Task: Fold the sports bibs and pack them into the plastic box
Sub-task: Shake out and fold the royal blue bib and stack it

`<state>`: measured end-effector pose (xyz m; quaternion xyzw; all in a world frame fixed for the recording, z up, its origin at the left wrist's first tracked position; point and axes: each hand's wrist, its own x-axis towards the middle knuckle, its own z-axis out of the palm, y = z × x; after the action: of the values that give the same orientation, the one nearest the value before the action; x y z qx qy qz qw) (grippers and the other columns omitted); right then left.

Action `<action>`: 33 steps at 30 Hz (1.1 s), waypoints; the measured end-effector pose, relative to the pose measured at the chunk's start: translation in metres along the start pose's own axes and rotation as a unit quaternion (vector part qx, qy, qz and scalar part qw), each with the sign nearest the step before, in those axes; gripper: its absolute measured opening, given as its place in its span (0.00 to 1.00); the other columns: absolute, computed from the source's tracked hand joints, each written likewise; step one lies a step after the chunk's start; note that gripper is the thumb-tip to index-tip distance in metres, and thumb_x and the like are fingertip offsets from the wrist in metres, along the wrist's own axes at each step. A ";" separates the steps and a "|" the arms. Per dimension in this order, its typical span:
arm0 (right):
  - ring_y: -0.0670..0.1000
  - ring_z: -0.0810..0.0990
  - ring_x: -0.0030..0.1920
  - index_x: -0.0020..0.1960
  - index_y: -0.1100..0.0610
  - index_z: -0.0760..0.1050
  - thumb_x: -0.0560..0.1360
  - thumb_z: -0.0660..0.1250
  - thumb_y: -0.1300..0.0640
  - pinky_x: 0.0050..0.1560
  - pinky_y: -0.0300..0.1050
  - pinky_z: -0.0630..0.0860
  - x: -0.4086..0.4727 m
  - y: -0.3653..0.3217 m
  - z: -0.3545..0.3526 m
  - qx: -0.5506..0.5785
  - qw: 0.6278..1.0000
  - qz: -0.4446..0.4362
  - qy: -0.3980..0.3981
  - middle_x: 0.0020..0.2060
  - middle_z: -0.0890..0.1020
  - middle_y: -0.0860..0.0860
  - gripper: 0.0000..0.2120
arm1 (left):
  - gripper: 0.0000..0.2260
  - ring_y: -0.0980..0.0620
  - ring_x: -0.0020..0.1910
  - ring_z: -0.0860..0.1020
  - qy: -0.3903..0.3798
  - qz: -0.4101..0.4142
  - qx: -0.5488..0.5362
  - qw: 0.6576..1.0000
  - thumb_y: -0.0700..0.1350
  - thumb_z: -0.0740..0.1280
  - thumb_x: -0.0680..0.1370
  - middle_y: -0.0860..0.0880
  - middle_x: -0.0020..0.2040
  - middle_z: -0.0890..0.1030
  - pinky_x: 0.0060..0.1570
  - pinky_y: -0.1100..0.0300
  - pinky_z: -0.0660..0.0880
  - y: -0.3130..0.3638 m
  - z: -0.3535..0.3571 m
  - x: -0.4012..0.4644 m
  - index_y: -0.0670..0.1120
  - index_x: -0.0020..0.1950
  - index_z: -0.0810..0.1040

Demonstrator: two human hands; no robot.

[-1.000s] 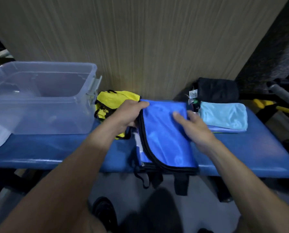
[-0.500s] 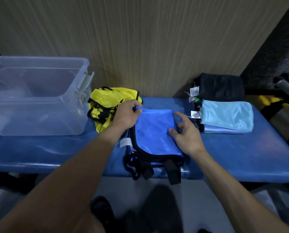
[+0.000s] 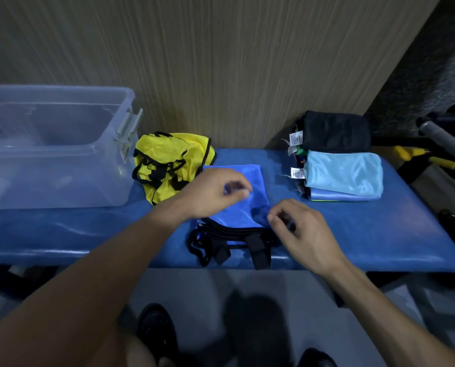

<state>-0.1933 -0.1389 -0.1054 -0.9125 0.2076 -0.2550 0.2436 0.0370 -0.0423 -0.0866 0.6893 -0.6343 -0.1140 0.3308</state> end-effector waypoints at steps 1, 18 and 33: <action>0.46 0.76 0.40 0.45 0.50 0.76 0.79 0.67 0.52 0.42 0.42 0.71 -0.006 -0.001 -0.002 0.000 1.000 0.000 -0.006 0.40 0.76 0.44 0.05 | 0.08 0.60 0.51 0.80 -0.051 0.013 -0.014 0.999 0.49 0.71 0.80 0.57 0.51 0.82 0.53 0.66 0.75 0.007 0.003 -0.007 0.50 0.57 0.84; 0.48 0.74 0.48 0.40 0.50 0.80 0.68 0.76 0.48 0.50 0.30 0.67 -0.057 -0.030 0.037 0.052 0.997 0.051 0.036 0.44 0.72 0.42 0.08 | 0.15 0.62 0.65 0.74 -0.163 -0.013 0.056 0.985 0.57 0.60 0.84 0.60 0.63 0.79 0.69 0.55 0.68 0.010 0.020 -0.029 0.56 0.64 0.82; 0.57 0.76 0.43 0.52 0.53 0.81 0.75 0.67 0.56 0.40 0.55 0.76 -0.065 -0.012 0.029 -0.161 0.977 -0.134 0.034 0.48 0.79 0.48 0.07 | 0.19 0.57 0.74 0.62 -0.239 0.006 0.142 0.960 0.61 0.52 0.85 0.58 0.76 0.66 0.74 0.61 0.55 0.016 0.018 -0.039 0.67 0.75 0.68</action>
<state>-0.2251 -0.0867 -0.1443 -0.9500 0.1299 -0.2797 0.0495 0.0067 -0.0105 -0.1010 0.6782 -0.7085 -0.1825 0.0686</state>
